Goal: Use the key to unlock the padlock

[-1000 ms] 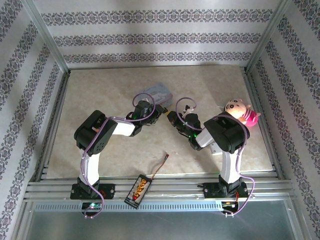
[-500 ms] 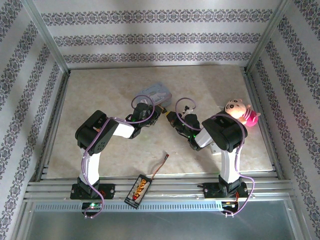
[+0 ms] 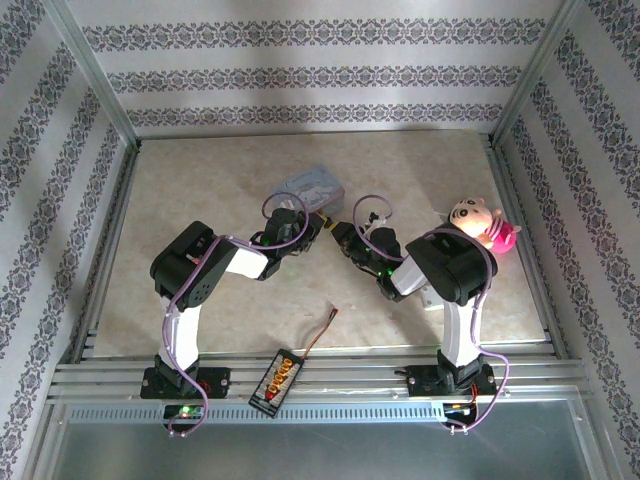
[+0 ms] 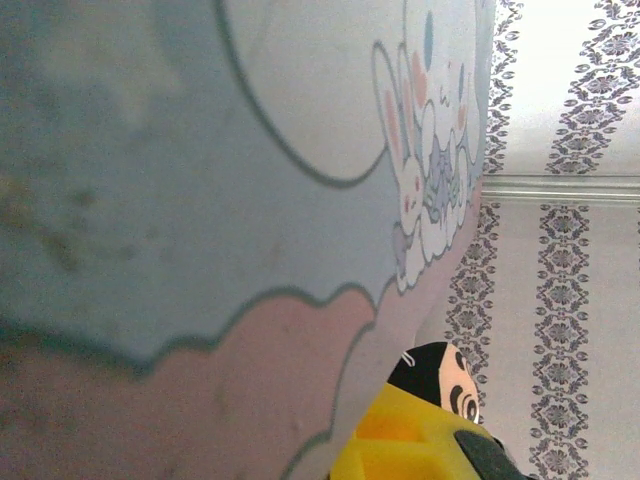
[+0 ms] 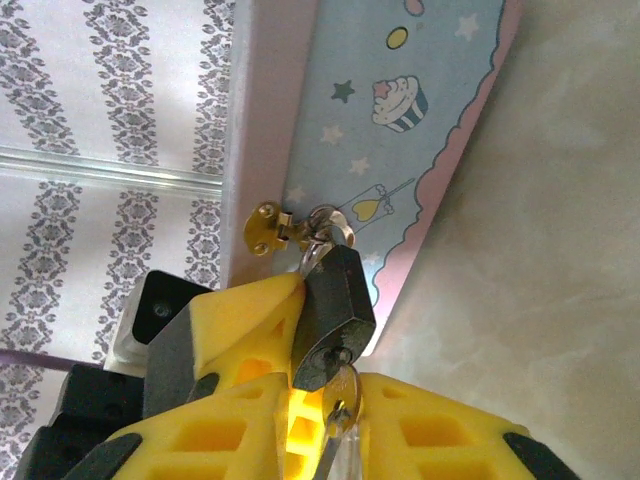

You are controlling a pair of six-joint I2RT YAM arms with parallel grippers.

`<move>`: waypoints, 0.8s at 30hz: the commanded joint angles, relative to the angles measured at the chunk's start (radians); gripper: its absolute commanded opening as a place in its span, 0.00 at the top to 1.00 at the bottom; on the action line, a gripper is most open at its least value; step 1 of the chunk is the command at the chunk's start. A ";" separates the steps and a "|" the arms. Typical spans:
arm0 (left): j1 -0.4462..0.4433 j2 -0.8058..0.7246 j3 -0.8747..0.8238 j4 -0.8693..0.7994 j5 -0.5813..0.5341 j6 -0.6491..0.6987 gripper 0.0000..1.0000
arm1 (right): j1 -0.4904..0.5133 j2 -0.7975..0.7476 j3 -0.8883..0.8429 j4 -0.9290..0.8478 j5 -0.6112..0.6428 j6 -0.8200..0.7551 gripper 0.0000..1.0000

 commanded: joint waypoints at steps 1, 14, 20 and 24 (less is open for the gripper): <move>-0.019 -0.011 0.008 -0.088 0.041 -0.018 1.00 | -0.020 -0.076 -0.033 -0.027 -0.011 -0.070 0.72; -0.002 -0.051 0.097 -0.384 0.084 0.030 1.00 | 0.038 -0.475 0.070 -0.950 0.159 -0.654 0.72; 0.007 -0.062 0.178 -0.571 0.142 0.082 1.00 | 0.083 -0.542 0.182 -1.231 0.228 -0.918 0.73; 0.012 -0.056 0.196 -0.600 0.178 0.069 1.00 | 0.094 -0.524 0.246 -1.306 0.211 -0.992 0.71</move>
